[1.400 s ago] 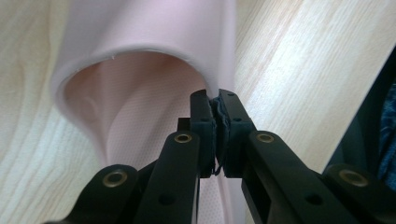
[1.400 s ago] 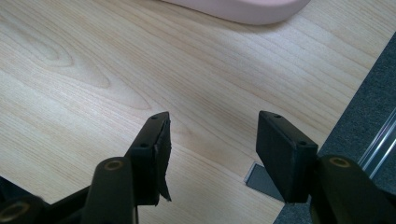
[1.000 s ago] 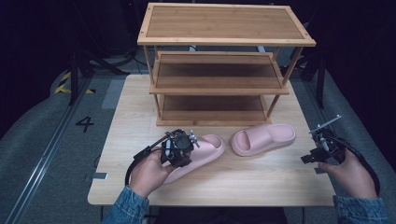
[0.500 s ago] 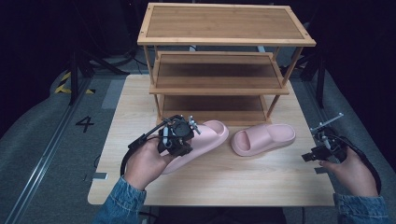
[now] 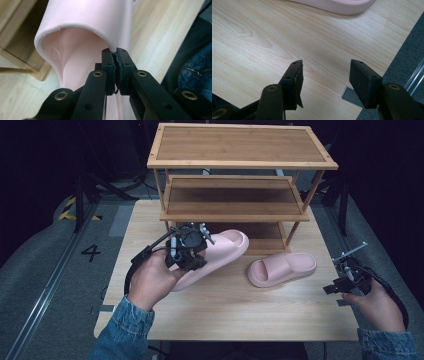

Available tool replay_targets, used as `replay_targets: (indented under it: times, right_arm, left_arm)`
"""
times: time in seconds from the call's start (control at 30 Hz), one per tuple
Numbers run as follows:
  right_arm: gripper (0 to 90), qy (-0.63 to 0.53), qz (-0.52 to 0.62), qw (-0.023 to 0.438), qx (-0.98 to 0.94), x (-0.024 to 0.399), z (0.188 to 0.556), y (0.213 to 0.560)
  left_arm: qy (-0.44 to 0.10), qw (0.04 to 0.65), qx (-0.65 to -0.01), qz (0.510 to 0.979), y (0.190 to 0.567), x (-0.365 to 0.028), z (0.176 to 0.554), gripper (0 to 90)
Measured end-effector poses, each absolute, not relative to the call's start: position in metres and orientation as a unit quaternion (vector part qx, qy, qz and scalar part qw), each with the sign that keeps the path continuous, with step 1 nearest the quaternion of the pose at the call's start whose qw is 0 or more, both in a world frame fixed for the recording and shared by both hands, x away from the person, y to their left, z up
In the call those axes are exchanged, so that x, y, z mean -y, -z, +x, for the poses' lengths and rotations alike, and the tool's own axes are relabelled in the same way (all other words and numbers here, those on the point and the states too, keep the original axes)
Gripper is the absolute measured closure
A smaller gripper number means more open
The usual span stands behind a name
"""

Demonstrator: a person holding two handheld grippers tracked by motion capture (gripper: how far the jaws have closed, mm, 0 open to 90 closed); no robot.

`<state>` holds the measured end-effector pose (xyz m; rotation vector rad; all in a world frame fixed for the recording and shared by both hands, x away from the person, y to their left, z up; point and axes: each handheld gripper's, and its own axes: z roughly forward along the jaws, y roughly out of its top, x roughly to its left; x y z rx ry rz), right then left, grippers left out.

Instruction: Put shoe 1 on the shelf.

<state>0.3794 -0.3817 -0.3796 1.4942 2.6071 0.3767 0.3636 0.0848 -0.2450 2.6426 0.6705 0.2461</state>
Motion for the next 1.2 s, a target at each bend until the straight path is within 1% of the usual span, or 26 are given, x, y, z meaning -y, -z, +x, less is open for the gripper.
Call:
replay_targets:
  times: [0.33, 0.63, 0.9, 0.97, 1.1, 1.2]
  right_arm:
    - [45.5, -0.124, 0.500, 0.056, -0.855, 0.388, 0.375, 0.380]
    - [46.0, -0.138, 0.500, 0.057, -0.853, 0.386, 0.368, 0.374]
    - [46.9, -0.138, 0.507, 0.055, -0.849, 0.389, 0.365, 0.374]
    - [47.2, -0.141, 0.506, 0.056, -0.849, 0.389, 0.364, 0.373]
    - [47.6, -0.145, 0.503, 0.059, -0.850, 0.388, 0.363, 0.371]
    - [47.6, -0.147, 0.502, 0.057, -0.850, 0.388, 0.363, 0.371]
  left_arm:
    - [-0.106, 0.221, -0.257, 0.935, 0.217, -0.093, 0.386, 85.7]
    - [-0.121, 0.219, -0.272, 0.929, 0.203, -0.091, 0.414, 85.7]
    - [-0.129, 0.211, -0.279, 0.928, 0.198, -0.078, 0.435, 85.5]
    - [-0.134, 0.211, -0.286, 0.925, 0.197, -0.074, 0.446, 85.5]
    - [-0.144, 0.203, -0.298, 0.922, 0.201, -0.066, 0.462, 85.5]
    - [-0.155, 0.207, -0.303, 0.917, 0.204, -0.060, 0.471, 85.3]
